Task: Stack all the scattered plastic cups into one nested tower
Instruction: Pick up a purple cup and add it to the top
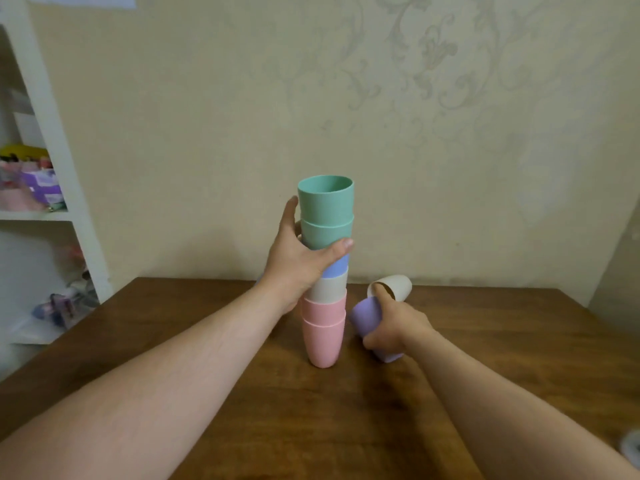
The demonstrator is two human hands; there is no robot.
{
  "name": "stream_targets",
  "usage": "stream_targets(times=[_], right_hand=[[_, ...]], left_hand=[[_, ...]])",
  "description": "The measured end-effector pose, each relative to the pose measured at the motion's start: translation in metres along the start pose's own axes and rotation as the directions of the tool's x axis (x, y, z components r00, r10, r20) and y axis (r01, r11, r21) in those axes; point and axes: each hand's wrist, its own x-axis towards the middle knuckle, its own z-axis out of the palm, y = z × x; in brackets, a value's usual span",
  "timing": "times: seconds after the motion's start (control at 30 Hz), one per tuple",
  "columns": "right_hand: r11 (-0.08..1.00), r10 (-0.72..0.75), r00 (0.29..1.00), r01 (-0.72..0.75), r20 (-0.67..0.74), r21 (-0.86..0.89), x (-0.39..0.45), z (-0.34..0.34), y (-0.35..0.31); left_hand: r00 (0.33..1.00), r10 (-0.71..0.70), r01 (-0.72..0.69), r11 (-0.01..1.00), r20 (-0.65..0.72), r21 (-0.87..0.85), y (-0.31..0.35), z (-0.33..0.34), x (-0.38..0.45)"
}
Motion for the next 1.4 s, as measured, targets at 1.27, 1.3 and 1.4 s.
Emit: stream_targets(times=[1.27,1.3,1.4], right_hand=[[0.445,-0.319,0.835,0.550,-0.449,0.707,-0.061,-0.133,-0.124],[0.439,-0.323,0.841,0.540,-0.435,0.718,-0.062,-0.135,-0.125],[0.435,-0.323,0.851,0.523,-0.415,0.733,-0.061,-0.136,-0.125]], left_hand=[[0.982,-0.184,0.175,0.966,0.035,0.193,-0.033,0.011,-0.039],[0.982,-0.185,0.176,0.964,0.027,0.198,-0.035,0.012,-0.037],[0.985,-0.171,0.167,0.961,-0.001,0.218,-0.039,0.017,-0.034]])
